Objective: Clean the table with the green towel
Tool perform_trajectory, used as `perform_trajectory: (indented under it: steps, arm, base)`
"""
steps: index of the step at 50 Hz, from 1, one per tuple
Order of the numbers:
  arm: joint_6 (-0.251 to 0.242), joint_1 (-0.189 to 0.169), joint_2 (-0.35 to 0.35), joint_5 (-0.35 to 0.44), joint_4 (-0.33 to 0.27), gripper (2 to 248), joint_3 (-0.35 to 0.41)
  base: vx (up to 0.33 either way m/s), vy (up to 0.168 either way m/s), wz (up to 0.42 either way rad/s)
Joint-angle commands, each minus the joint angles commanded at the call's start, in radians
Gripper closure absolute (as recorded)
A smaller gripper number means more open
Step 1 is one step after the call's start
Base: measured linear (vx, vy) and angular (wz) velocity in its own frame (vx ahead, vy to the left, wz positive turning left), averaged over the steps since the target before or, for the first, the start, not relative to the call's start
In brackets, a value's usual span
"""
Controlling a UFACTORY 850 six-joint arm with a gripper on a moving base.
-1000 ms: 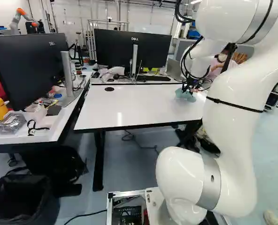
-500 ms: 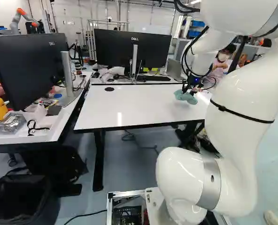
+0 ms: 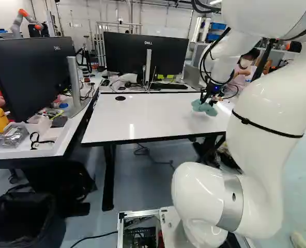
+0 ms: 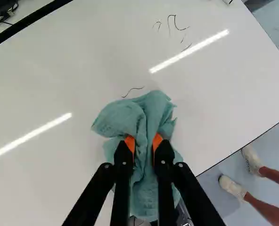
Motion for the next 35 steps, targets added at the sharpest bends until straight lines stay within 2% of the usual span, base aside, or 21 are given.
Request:
perform_trajectory:
  steps: [13, 35]
  arm:
    - [0.0, 0.003, -0.009, 0.016, 0.0, 191, -0.01]
    - [0.0, 0.041, -0.084, 0.141, 0.0, 191, -0.095]
  base:
    - [0.0, 0.0, 0.0]
    - [0.0, 0.0, 0.0]
